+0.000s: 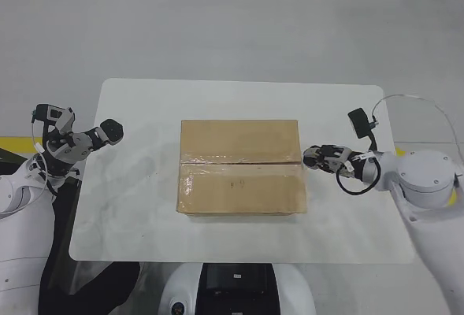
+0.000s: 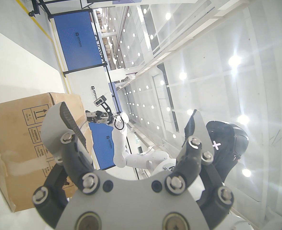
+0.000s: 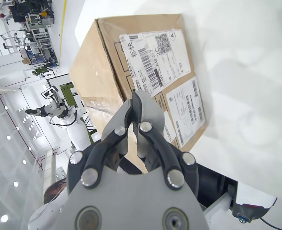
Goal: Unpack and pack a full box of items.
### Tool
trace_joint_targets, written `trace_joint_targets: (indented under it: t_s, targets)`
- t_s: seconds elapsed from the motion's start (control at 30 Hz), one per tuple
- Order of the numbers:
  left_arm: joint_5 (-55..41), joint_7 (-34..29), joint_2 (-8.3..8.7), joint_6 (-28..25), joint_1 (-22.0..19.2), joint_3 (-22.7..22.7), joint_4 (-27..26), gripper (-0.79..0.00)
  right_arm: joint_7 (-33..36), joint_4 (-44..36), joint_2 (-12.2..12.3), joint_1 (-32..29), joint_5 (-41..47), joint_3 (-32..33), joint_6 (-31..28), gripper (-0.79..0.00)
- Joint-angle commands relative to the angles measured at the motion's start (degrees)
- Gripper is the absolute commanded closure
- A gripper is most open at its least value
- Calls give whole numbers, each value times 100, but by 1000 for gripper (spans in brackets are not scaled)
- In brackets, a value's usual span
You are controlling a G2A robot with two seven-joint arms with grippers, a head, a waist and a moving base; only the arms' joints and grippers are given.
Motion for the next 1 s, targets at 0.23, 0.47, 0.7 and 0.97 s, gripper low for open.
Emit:
trace_joint_targets:
  t_s: [0.23,0.47,0.7,0.97]
  targets:
    - [0,0,0,0,0,0,0,-785,-915,-289,22,-758,345,819,-1027,0]
    - [0,0,0,0,0,0,0,-785,-1439,-47,13,-1301,623,1427,-2064,-9]
    - [0,0,0,0,0,0,0,-785,-970,699,24,-1155,760,1525,-3074,-785]
    - [0,0,0,0,0,0,0,-784,-896,842,27,-1103,751,1516,-3194,-606]
